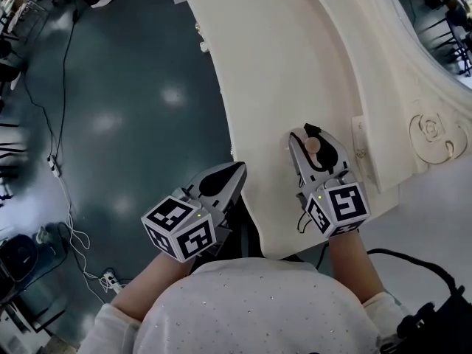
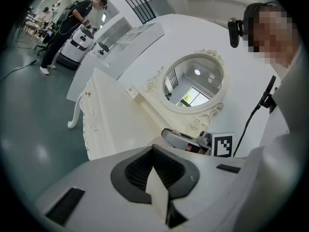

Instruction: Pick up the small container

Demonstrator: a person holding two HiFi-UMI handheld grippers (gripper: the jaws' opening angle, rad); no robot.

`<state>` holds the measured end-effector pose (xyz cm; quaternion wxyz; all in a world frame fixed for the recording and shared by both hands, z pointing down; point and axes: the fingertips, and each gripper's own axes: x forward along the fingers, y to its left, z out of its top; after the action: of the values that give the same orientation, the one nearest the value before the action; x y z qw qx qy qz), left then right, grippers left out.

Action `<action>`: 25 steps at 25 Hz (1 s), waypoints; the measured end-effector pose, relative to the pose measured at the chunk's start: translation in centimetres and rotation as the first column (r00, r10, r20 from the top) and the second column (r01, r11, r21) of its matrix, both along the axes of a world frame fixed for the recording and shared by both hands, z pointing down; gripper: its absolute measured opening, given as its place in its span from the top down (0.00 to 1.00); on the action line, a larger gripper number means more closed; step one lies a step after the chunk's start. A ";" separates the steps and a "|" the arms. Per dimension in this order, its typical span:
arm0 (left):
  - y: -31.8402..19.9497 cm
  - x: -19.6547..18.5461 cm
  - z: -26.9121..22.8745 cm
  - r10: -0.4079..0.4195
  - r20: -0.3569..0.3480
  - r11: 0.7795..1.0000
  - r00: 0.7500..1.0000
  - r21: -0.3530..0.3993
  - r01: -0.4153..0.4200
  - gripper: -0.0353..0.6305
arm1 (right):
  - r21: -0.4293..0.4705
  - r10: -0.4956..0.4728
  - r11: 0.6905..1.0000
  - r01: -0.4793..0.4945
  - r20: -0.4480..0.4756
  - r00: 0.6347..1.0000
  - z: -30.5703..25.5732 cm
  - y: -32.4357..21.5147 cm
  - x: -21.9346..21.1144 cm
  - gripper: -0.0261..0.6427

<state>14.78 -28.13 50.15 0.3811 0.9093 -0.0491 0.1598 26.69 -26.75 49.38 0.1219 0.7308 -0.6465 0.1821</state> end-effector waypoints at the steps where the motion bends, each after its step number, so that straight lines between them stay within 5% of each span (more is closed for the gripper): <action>1: 0.1 0.2 0.1 0.000 0.000 1.000 1.000 -0.002 0.000 0.95 | 0.000 -0.004 1.000 0.004 -0.001 1.000 0.0 0.0 0.0 0.76; 15: 3.6 1.9 -1.3 -0.121 -0.009 0.993 0.993 -0.009 0.121 0.95 | 0.003 -0.151 0.989 0.151 -0.018 0.988 0.1 0.2 -0.8 0.76; 25: 6.8 1.9 -3.8 -0.286 0.005 0.957 0.958 0.059 0.285 0.95 | 0.017 -0.330 0.943 0.331 -0.048 0.943 0.3 1.5 -1.5 0.77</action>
<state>16.66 -21.34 46.38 0.3733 0.9022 -0.1871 0.1080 25.16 -25.28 49.66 0.1558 0.6173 -0.7593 0.1347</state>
